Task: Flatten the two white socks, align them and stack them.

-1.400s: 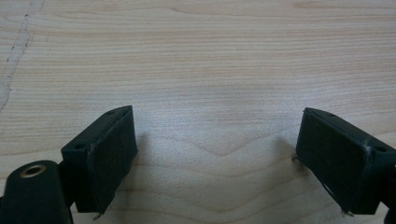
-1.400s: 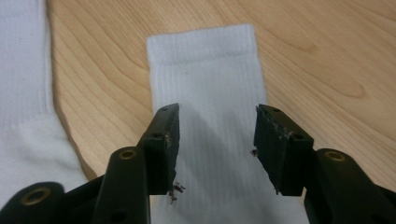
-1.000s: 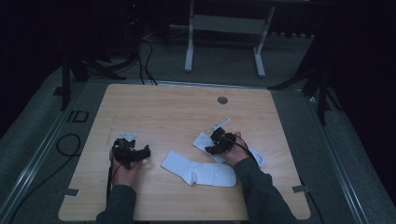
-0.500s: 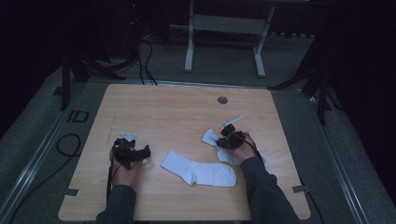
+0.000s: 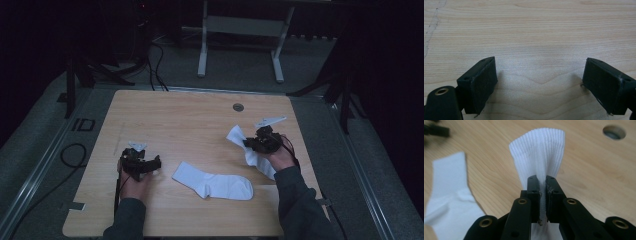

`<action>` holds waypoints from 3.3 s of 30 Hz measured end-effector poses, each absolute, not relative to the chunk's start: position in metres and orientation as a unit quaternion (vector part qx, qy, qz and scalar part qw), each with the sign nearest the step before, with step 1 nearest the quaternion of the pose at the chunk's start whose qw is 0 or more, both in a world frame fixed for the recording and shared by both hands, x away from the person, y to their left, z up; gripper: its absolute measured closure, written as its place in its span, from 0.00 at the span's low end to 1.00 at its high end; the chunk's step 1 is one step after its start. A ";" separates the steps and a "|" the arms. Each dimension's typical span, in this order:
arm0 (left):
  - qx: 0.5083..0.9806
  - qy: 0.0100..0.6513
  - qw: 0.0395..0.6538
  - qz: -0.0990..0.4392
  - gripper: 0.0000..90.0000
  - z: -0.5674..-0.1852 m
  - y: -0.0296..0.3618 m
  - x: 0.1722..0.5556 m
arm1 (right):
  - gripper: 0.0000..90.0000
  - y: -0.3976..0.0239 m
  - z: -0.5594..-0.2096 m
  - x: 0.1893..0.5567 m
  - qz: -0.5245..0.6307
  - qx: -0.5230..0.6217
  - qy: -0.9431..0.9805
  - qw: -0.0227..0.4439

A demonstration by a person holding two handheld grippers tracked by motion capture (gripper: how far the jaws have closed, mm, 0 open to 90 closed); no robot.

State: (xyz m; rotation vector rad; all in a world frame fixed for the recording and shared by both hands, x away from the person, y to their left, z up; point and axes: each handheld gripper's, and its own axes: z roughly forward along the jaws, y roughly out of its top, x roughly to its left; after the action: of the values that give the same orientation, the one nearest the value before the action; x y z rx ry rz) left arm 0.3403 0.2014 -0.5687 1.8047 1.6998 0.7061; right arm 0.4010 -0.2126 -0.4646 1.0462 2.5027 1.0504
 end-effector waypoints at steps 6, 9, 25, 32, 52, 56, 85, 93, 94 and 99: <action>0.672 0.634 0.278 0.263 0.13 -0.569 0.201 0.340 | 0.92 -0.208 -0.444 0.392 0.379 0.336 0.853 0.124; 0.672 0.634 0.278 0.263 0.13 -0.569 0.201 0.340 | 0.92 -0.205 -0.439 0.390 0.384 0.328 0.854 0.124; 0.672 0.635 0.278 0.262 0.13 -0.568 0.201 0.340 | 0.92 -0.190 -0.393 0.368 0.435 0.278 0.846 0.134; 0.672 0.634 0.278 0.262 0.13 -0.568 0.201 0.340 | 0.92 -0.181 -0.381 0.345 0.452 0.240 0.851 0.122; 0.673 0.634 0.277 0.262 0.13 -0.568 0.201 0.340 | 0.91 -0.181 -0.404 0.304 0.439 0.206 0.870 0.084; 0.673 0.634 0.277 0.262 0.13 -0.568 0.201 0.340 | 0.91 -0.167 -0.429 0.310 0.428 0.211 0.876 0.064; 0.670 0.634 0.280 0.265 0.17 -0.568 0.199 0.338 | 0.91 -0.082 -0.500 0.333 0.354 0.244 0.902 0.033; 0.667 0.634 0.284 0.270 0.27 -0.568 0.196 0.333 | 0.91 -0.065 -0.514 0.335 0.333 0.253 0.908 0.031; 0.667 0.634 0.284 0.270 0.29 -0.567 0.196 0.332 | 0.91 -0.064 -0.515 0.335 0.332 0.255 0.908 0.028; 0.679 0.623 0.287 0.262 0.46 -0.564 0.194 0.329 | 0.90 -0.060 -0.524 0.337 0.324 0.264 0.908 0.029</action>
State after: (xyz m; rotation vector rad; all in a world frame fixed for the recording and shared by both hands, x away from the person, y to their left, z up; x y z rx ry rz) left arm 0.3289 0.1944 -0.5640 1.8157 1.6640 0.6989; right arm 0.3368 -0.0598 -0.5237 0.8155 2.7995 1.0004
